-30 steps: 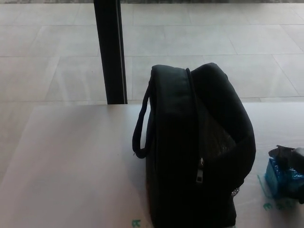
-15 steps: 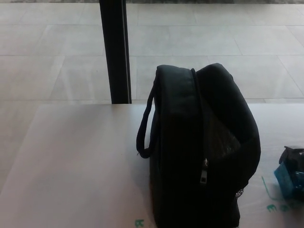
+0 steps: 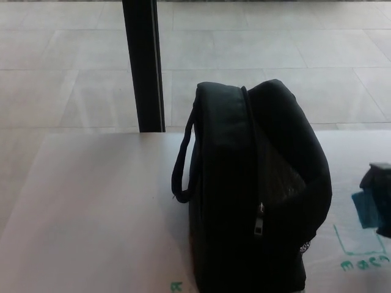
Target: The robot uses its right hand to pick up the cube kept on the middle of the desk and put it inside the bag next to it
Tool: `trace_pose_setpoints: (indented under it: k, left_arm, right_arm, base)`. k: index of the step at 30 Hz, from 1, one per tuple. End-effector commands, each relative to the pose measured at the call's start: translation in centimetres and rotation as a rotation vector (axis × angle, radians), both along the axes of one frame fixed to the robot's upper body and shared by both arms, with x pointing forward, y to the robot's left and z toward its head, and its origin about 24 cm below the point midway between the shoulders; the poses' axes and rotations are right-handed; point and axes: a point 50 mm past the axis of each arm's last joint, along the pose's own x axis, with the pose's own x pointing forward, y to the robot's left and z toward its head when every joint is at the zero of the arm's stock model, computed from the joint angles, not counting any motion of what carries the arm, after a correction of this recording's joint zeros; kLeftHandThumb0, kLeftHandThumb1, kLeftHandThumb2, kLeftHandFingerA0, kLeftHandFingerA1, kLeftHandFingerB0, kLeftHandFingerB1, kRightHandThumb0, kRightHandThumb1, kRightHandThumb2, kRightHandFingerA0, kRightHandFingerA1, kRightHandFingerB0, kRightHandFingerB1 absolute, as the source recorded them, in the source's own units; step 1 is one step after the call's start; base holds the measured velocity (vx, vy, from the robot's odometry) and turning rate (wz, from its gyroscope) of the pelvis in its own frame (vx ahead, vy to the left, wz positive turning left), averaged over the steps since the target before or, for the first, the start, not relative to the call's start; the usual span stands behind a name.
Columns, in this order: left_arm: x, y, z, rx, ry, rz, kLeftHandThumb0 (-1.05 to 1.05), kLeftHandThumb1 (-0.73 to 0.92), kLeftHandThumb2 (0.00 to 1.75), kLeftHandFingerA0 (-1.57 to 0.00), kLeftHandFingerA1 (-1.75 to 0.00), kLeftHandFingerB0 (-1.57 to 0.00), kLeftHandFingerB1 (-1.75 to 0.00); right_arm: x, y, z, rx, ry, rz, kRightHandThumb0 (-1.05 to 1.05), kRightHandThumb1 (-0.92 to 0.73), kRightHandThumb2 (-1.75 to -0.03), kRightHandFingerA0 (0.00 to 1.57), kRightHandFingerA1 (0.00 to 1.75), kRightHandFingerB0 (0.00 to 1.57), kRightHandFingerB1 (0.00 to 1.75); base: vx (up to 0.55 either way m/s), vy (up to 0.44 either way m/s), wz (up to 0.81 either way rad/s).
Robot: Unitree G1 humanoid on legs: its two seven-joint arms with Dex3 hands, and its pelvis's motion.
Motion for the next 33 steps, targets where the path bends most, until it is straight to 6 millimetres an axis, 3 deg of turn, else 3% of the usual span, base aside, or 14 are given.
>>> trace_pose_setpoints:
  k: [1, 2, 3, 7, 14, 15, 16, 17, 18, 23, 24, 25, 26, 33]
  left_arm:
    - [-0.3, 0.6, 0.0, 0.011, 0.004, 0.026, -0.68, 0.81, 0.64, -0.27, -0.51, -0.18, -0.38]
    - [-0.4, 0.6, 0.0, 0.006, 0.006, 0.035, -0.67, 0.81, 0.64, -0.26, -0.52, -0.17, -0.38]
    - [-0.4, 0.6, 0.0, 0.004, 0.008, 0.026, -0.69, 0.83, 0.64, -0.24, -0.5, -0.15, -0.37]
    - [-0.5, 0.6, 0.0, 0.012, 0.011, 0.008, -0.69, 0.83, 0.64, -0.24, -0.5, -0.16, -0.37]
    - [-1.0, 0.7, -0.2, -0.003, 0.016, 0.032, -0.68, 0.82, 0.64, -0.25, -0.52, -0.17, -0.39]
    - [-0.9, 0.7, -0.2, -0.015, 0.026, 0.036, -0.69, 0.83, 0.64, -0.23, -0.51, -0.16, -0.38]
    - [-0.9, 0.7, -0.3, -0.035, 0.035, 0.046, -0.7, 0.82, 0.64, -0.2, -0.51, -0.12, -0.37]
    - [-1.0, 0.9, -0.4, -0.058, 0.043, 0.059, -0.73, 0.67, 0.89, -0.16, -0.53, -0.1, -0.45]
    - [-1.0, 1.0, -0.5, -0.063, 0.053, 0.053, -0.38, 0.55, 1.11, -0.04, -0.52, -0.01, -0.5]
    - [-1.0, 1.2, -0.7, -0.046, 0.07, 0.036, -0.39, 0.52, 1.1, -0.03, -0.51, 0.0, -0.5]
    - [-1.0, 1.2, -0.7, -0.06, 0.07, 0.049, -0.72, 0.82, 0.63, -0.24, -0.51, -0.12, -0.35]
    - [-0.9, 1.2, -0.7, -0.066, 0.062, 0.053, -0.73, 0.67, 0.9, -0.18, -0.55, -0.08, -0.45]
    - [-0.9, 1.3, -0.8, -0.065, 0.056, 0.052, -0.39, 0.52, 1.1, -0.03, -0.51, 0.0, -0.5]
    - [-1.0, 1.4, -0.7, -0.085, 0.046, 0.075, -0.39, 0.53, 1.1, -0.03, -0.52, 0.0, -0.5]
  right_arm:
    - [1.3, 0.5, 4.6, 0.112, -0.112, 0.022, -0.17, -0.56, -1.01, 0.78, 1.71, 0.72, 1.51]
    - [1.5, 0.6, 5.6, 0.132, -0.139, 0.03, -0.23, -0.62, -0.82, 0.85, 1.68, 0.79, 1.03]
    - [1.7, 0.7, 6.9, 0.172, -0.175, 0.043, -0.17, -0.61, -0.94, 0.8, 1.75, 0.71, 1.38]
    - [2.3, 1.1, 9.6, 0.291, -0.226, 0.065, -0.24, -0.54, -1.13, 0.86, 1.75, 0.75, 1.63]
    - [1.7, 3.3, 14.9, 0.46, -0.284, 0.148, -0.16, -0.48, -1.21, 0.88, 1.75, 0.75, 1.58]
    - [1.6, 3.6, 15.2, 0.472, -0.28, 0.165, -0.15, -0.49, -1.21, 0.87, 1.75, 0.74, 1.57]
    - [1.5, 4.0, 15.3, 0.482, -0.277, 0.179, -0.21, -0.49, -1.16, 1.18, 1.4, 0.95, 1.26]
    - [1.3, 4.6, 15.4, 0.5, -0.27, 0.198, -0.21, -0.5, -1.16, 1.18, 1.41, 0.96, 1.28]
    - [1.1, 5.2, 15.6, 0.533, -0.247, 0.22, -0.13, -0.52, -1.15, 0.86, 1.75, 0.73, 1.6]
    - [0.6, 6.8, 15.5, 0.578, -0.207, 0.279, -0.13, -0.52, -1.15, 0.87, 1.75, 0.73, 1.61]
    - [0.4, 7.4, 15.3, 0.556, -0.196, 0.313, -0.1, -0.5, -1.17, 0.86, 1.75, 0.73, 1.6]
    - [0.1, 8.1, 15.1, 0.541, -0.179, 0.346, -0.13, -0.5, -1.17, 0.86, 1.75, 0.74, 1.63]
    - [-0.2, 8.9, 14.8, 0.534, -0.158, 0.384, -0.14, -0.5, -1.15, 0.85, 1.75, 0.74, 1.65]
    - [-1.0, 10.9, 13.7, 0.477, -0.068, 0.433, -0.26, -0.55, -1.11, 0.86, 1.75, 0.73, 1.68]
  base:
    - [0.0, 0.0, 0.0]
    - [0.0, 0.0, 0.0]
    - [0.0, 0.0, 0.0]
    - [0.0, 0.0, 0.0]
    - [0.0, 0.0, 0.0]
    - [0.0, 0.0, 0.0]
    - [0.0, 0.0, 0.0]
    - [0.0, 0.0, 0.0]
    - [0.0, 0.0, 0.0]
    - [0.0, 0.0, 0.0]
    - [0.0, 0.0, 0.0]
    - [0.0, 0.0, 0.0]
    - [0.0, 0.0, 0.0]
    - [0.0, 0.0, 0.0]
